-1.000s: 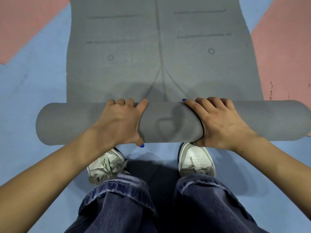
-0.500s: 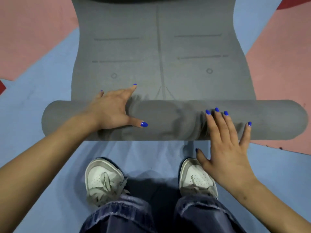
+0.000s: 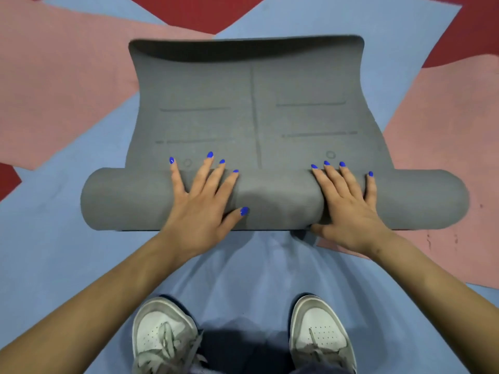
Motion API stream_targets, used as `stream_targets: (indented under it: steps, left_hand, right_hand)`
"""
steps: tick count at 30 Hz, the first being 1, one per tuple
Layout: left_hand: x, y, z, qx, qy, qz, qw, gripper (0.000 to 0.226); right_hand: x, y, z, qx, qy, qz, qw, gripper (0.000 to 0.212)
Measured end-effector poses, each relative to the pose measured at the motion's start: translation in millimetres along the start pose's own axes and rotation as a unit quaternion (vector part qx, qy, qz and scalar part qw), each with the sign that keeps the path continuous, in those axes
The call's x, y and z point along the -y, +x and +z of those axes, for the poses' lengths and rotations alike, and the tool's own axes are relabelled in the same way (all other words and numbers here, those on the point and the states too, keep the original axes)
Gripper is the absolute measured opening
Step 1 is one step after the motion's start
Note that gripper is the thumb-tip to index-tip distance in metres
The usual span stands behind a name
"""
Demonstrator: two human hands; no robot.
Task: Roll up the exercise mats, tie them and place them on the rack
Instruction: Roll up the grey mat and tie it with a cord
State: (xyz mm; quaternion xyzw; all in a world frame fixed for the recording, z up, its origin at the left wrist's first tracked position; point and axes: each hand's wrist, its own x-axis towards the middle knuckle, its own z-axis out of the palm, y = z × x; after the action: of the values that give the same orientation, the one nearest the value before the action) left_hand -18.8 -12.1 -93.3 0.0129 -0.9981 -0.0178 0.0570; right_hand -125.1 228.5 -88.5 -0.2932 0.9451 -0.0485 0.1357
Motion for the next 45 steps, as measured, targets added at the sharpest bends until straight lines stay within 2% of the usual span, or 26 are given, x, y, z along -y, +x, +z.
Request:
stream_targets:
  steps: [4,5,8,10,15,19,22,26,30,32,37,39,43,45]
  left_hand:
    - [-8.0,1.4,3.2,0.045,0.007,-0.032,0.998,0.108]
    - [-9.7,2.2,4.2,0.072,0.016,-0.031,0.997,0.116]
    - [-9.0,12.7,2.7,0.173,0.033,-0.068,0.982,0.135]
    - [-6.8,24.7,0.2,0.22,0.056,-0.082,0.97,0.139]
    - [0.1,49.6,-1.0,0.241,0.116,-0.068,0.961,0.141]
    - [6.7,58.9,-2.2,0.252,0.07,-0.068,0.963,0.136]
    - [11.4,66.3,-3.3,0.259,0.06,-0.057,0.962,0.133]
    - [18.4,77.2,-8.4,0.261,0.05,-0.033,0.963,0.127]
    - [22.0,86.5,-10.2,0.266,0.058,0.0,0.962,0.121]
    - [23.4,88.6,-12.3,0.275,0.038,-0.005,0.961,0.118]
    - [23.5,84.3,-15.4,0.26,0.066,0.01,0.963,0.117]
    - [20.9,76.7,-13.9,0.237,0.083,0.015,0.968,0.115]
    - [17.1,53.5,-10.0,0.191,0.1,0.019,0.976,0.114]
    - [16.9,40.3,-8.1,0.163,0.097,0.034,0.981,0.113]
  right_hand:
    - [-0.7,12.6,-8.9,0.016,-0.033,0.022,0.999,0.114]
    - [0.3,10.9,-8.9,-0.008,-0.052,0.015,0.998,0.117]
    - [1.4,-1.8,0.3,-0.145,-0.097,-0.035,0.984,0.115]
    - [0.3,-6.1,12.6,-0.181,-0.113,-0.056,0.975,0.113]
    - [-5.4,10.6,21.9,-0.145,-0.153,-0.07,0.975,0.138]
    - [-7.9,29.9,13.7,-0.151,-0.154,-0.056,0.975,0.13]
    - [-11.6,42.6,10.0,-0.112,-0.157,-0.044,0.98,0.137]
    - [-22.0,53.2,2.1,-0.101,-0.167,-0.077,0.978,0.124]
    - [-20.3,59.4,-17.7,-0.029,-0.189,-0.084,0.978,0.121]
    - [-18.5,62.6,-23.9,-0.022,-0.196,-0.091,0.976,0.12]
    - [-19.6,60.7,-19.3,-0.006,-0.142,-0.079,0.987,0.117]
    - [-18.1,55.7,-15.1,-0.013,-0.141,-0.072,0.987,0.115]
    - [-15.6,36.1,-0.7,-0.087,-0.147,-0.071,0.983,0.113]
    - [-11.4,18.5,4.3,-0.088,-0.141,-0.064,0.984,0.114]
